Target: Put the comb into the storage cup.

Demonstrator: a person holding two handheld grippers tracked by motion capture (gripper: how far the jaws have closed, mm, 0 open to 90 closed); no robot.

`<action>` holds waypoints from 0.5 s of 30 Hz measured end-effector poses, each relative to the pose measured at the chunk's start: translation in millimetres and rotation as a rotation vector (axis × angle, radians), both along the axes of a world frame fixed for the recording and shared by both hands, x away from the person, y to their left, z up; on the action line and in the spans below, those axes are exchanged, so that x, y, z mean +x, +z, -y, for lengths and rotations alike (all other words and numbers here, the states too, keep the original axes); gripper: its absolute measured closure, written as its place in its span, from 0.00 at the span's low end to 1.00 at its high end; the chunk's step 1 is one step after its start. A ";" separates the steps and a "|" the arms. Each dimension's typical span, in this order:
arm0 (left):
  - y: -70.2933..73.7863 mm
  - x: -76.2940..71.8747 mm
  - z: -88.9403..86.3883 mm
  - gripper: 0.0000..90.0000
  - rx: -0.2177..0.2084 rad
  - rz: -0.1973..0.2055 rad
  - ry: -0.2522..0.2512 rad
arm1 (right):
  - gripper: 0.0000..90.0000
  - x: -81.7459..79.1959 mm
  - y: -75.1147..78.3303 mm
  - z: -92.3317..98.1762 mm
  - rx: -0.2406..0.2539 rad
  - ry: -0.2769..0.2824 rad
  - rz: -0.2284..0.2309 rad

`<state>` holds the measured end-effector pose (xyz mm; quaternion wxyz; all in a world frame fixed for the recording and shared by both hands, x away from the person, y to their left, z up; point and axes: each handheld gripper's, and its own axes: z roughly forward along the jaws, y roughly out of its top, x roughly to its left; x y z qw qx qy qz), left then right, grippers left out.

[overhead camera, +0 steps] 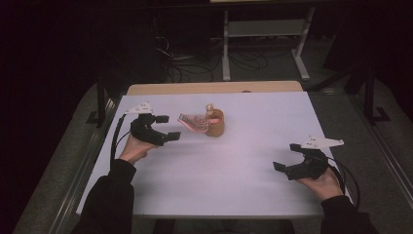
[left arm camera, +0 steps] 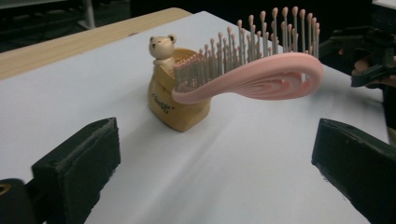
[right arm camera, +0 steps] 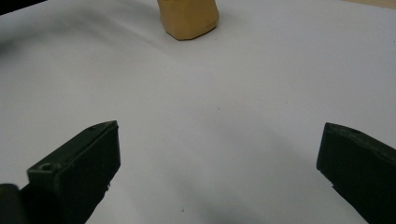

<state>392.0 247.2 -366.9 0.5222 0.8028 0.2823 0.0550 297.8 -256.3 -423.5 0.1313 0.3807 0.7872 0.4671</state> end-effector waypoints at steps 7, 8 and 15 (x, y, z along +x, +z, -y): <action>-2.2 -5.5 -11.1 0.00 -0.006 0.016 0.030 | 0.00 -0.1 -0.3 0.2 -0.001 -0.001 -0.001; -2.2 -5.5 -11.1 0.00 -0.006 0.016 0.030 | 0.00 -0.1 -0.3 0.2 -0.001 -0.001 -0.001; -3.7 -13.2 -22.5 0.00 -0.047 0.041 0.061 | 0.00 -0.2 -0.6 0.8 0.000 -0.002 0.001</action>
